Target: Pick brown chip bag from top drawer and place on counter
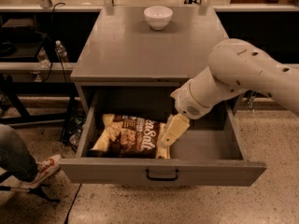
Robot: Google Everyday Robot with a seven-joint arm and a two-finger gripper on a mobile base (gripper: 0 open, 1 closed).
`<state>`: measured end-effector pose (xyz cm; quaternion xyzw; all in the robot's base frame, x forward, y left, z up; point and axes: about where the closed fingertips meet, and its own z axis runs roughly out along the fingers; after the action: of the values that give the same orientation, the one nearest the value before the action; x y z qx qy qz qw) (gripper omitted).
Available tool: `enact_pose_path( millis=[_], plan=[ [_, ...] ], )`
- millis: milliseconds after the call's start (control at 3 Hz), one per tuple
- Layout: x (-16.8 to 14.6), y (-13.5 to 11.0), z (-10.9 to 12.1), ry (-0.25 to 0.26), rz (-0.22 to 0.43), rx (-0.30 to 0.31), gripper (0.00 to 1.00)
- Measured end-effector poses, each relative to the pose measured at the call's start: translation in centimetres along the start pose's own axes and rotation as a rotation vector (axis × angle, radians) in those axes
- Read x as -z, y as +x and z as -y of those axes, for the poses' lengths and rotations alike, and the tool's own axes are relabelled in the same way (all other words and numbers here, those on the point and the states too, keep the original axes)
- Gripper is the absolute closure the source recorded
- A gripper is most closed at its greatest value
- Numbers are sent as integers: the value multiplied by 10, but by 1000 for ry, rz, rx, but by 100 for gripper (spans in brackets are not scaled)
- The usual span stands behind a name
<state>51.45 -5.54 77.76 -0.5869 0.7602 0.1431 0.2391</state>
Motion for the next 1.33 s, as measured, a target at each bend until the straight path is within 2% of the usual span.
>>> enact_pose_path(
  millis=[333,667,1000,1333],
  plan=[
    [-41,11,36,35,24,-44,0],
    [-70,17,49,26,26,-72,0],
    [-108,14,52,1,29,-77,0],
    [-127,7,48,-24,35,-62,0]
  ],
)
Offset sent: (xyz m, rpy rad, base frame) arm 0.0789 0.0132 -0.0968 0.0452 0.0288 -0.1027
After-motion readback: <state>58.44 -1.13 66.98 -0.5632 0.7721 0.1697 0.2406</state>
